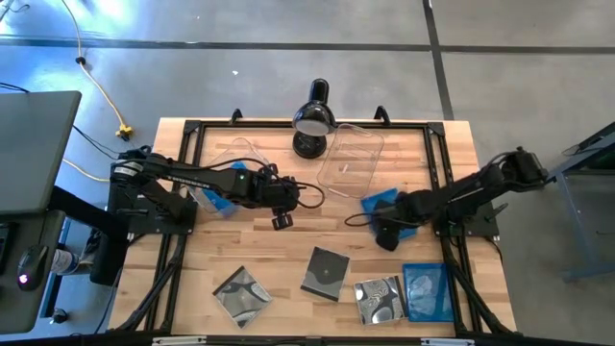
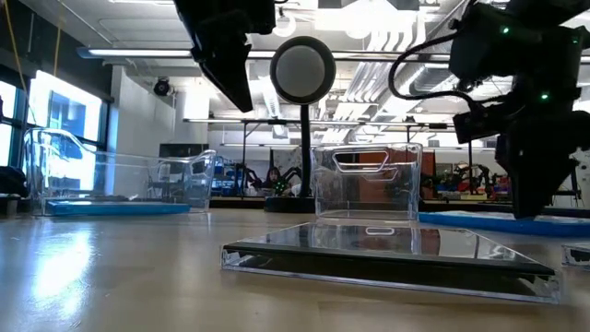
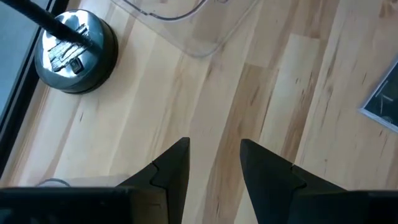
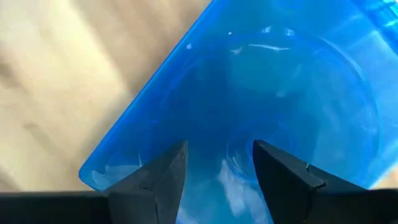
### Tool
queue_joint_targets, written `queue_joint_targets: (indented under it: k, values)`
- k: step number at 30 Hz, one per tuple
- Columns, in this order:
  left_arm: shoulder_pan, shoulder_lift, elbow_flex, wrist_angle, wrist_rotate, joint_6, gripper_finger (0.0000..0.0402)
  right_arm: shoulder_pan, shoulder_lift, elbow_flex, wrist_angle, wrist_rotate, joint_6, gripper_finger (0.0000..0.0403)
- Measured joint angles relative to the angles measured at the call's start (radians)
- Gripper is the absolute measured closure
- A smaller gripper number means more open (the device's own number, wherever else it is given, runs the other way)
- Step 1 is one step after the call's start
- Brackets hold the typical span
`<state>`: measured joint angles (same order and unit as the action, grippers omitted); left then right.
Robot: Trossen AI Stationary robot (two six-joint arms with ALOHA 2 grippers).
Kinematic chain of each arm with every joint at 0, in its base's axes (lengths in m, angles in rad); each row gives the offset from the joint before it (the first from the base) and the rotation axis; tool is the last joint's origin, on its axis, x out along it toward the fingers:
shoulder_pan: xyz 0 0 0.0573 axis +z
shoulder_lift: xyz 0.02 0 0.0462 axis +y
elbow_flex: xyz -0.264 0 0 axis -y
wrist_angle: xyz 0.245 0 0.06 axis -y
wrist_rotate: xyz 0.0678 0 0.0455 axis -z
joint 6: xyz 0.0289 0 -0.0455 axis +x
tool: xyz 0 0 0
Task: Pick & place jewel cases by type
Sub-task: Put the top blue CD case into the left transparent bin
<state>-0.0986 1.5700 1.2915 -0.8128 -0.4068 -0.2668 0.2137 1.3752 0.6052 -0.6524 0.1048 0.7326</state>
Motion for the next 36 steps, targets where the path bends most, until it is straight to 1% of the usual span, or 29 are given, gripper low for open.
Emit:
queue_joint_targets:
  k: [3, 6, 9, 12, 14, 16, 19, 21, 23, 25, 28, 30, 32, 33, 36]
  values:
    - [0.000, 0.000, 0.000, 0.000, 0.000, 0.000, 0.0263, 0.039, 0.002, -0.002, 0.100, -0.021, 0.000, 0.0220]
    - [0.000, 0.000, 0.000, 0.000, 0.021, 0.000, 0.0263, 0.072, 0.004, -0.004, 0.253, -0.059, 0.001, 0.0220]
    - [0.000, 0.000, 0.000, 0.002, 0.068, 0.008, 0.0263, 0.098, 0.004, -0.004, 0.428, -0.089, 0.045, 0.0220]
    - [0.000, 0.000, 0.000, 0.005, 0.124, 0.031, 0.0263, 0.110, 0.004, -0.004, 0.595, -0.141, 0.069, 0.0220]
    - [0.000, 0.000, 0.000, 0.016, 0.146, 0.034, 0.0263, 0.111, 0.004, -0.003, 0.667, -0.180, 0.060, 0.0220]
    - [0.000, 0.011, 0.001, 0.052, 0.178, 0.026, 0.0263, 0.111, 0.004, -0.003, 0.695, -0.224, 0.019, 0.0220]
    - [0.000, 0.031, 0.000, 0.124, 0.264, 0.024, 0.0263, 0.111, 0.004, -0.003, 0.663, -0.237, -0.005, 0.0220]
    - [0.000, 0.063, 0.005, 0.214, 0.315, 0.061, 0.0263, 0.111, 0.004, -0.003, 0.604, -0.238, 0.001, 0.0220]
    - [0.000, 0.096, -0.001, 0.227, 0.358, 0.081, 0.0263, 0.118, 0.004, -0.003, 0.539, -0.230, 0.018, 0.0220]
    - [0.000, 0.142, 0.002, 0.319, 0.406, 0.063, 0.0263, 0.132, 0.001, -0.001, 0.471, -0.211, 0.040, 0.0220]
    - [0.013, 0.206, 0.000, 0.393, 0.458, -0.019, 0.0263, 0.159, -0.004, 0.030, 0.339, -0.160, 0.053, 0.0220]
    - [0.023, 0.252, 0.002, 0.427, 0.472, -0.060, 0.0263, 0.177, -0.011, 0.070, 0.233, -0.126, 0.053, 0.0220]
    - [0.027, 0.286, -0.002, 0.447, 0.456, -0.102, 0.0263, 0.197, -0.014, 0.118, 0.134, -0.103, 0.064, 0.0220]
    - [0.030, 0.304, 0.000, 0.490, 0.450, -0.122, 0.0263, 0.208, -0.014, 0.141, 0.077, -0.086, 0.076, 0.0220]
    - [0.052, 0.330, 0.000, 0.542, 0.452, -0.169, 0.0263, 0.241, -0.016, 0.203, -0.063, -0.019, 0.119, 0.0220]
